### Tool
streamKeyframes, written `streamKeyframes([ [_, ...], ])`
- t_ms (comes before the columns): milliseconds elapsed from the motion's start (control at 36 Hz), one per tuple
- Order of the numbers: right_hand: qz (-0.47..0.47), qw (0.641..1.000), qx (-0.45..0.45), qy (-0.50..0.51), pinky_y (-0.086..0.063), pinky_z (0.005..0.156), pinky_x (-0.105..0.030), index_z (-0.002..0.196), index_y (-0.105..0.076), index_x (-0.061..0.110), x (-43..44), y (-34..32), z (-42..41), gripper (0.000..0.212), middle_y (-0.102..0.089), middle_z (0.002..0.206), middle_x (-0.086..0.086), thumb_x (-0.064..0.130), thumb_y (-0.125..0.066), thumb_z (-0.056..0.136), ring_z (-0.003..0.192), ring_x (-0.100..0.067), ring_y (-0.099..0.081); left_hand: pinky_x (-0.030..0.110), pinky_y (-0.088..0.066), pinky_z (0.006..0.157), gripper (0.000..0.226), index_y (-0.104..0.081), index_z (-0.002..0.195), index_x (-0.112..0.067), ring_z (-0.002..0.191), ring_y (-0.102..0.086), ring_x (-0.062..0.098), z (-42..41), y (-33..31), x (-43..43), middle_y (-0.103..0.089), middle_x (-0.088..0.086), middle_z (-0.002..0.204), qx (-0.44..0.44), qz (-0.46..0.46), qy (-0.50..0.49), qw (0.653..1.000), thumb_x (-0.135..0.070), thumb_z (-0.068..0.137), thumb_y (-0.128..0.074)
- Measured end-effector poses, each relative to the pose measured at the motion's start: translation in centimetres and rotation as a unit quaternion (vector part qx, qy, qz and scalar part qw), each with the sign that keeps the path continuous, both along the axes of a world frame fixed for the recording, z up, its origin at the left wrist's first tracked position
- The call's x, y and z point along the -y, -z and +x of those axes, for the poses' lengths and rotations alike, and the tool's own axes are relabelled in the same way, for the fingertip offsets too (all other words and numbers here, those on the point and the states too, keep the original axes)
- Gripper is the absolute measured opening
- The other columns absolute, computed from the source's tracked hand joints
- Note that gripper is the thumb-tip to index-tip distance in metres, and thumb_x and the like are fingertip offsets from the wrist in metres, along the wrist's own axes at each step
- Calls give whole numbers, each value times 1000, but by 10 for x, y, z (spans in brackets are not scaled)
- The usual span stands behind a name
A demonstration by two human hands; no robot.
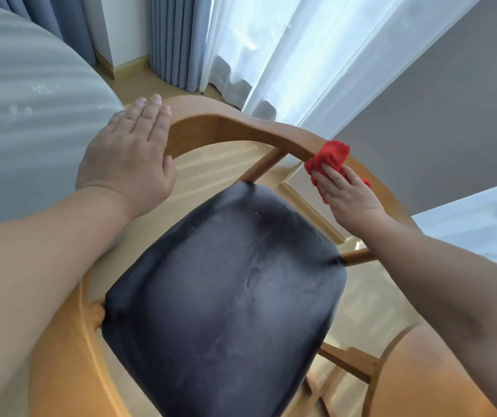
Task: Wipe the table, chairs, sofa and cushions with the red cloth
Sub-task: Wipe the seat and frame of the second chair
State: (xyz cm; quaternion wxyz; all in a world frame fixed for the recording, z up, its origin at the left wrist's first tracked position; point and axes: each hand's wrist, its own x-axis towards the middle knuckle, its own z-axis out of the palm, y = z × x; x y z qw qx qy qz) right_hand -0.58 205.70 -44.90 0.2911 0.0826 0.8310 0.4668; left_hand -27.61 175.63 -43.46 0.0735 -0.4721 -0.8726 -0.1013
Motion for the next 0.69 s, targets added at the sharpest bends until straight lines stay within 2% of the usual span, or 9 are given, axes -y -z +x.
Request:
streamKeyframes([
  [333, -79, 994, -10, 80, 1, 119, -51, 153, -4, 10, 0, -8, 83, 62, 11, 161, -9, 29, -29, 100, 146, -32, 18, 43, -18, 114, 68, -31, 144, 1, 139, -28, 34, 2, 0, -1, -31, 21, 150, 6, 4, -8, 1000, -33, 85, -37],
  [389, -93, 991, -23, 93, 0, 119, -50, 154, -7, 10, 0, -7, 96, 62, 8, 161, -7, 28, -31, 100, 146, -31, 16, 40, -14, 115, 70, -32, 143, 3, 138, -27, 35, 2, 0, -1, -31, 22, 150, 8, 13, -12, 1000, -32, 83, -37],
  [500, -97, 989, -34, 108, 0, 118, -50, 153, -13, 11, 1, -9, 116, 62, 5, 162, -6, 30, -35, 98, 147, -30, 13, 23, 9, 113, 69, -30, 142, 7, 138, -26, 38, 1, -1, -3, -29, 26, 149, -3, 0, 9, 1000, -31, 84, -37],
  [528, -95, 989, -37, 111, 0, 118, -49, 153, -14, 12, 1, -9, 120, 61, 3, 162, -6, 29, -34, 98, 147, -29, 11, 24, 9, 114, 68, -29, 142, 8, 138, -26, 39, 1, -2, -3, -29, 27, 149, -10, -7, 15, 1000, -29, 85, -39],
  [611, -96, 987, -47, 120, -4, 117, -48, 152, -21, 12, 2, -7, 136, 59, -3, 162, -5, 25, -34, 96, 148, -28, 5, 39, -7, 116, 69, -27, 143, 8, 138, -25, 38, 7, -5, -4, -27, 26, 150, -28, -39, 22, 999, -30, 87, -39],
  [695, -105, 984, -62, 126, -6, 117, -49, 150, -27, 11, 7, -4, 147, 57, -10, 161, -5, 23, -38, 95, 149, -29, 0, 42, -11, 116, 68, -24, 144, 7, 140, -22, 37, 9, -7, -3, -24, 25, 152, -44, -72, 33, 996, -27, 89, -48],
])
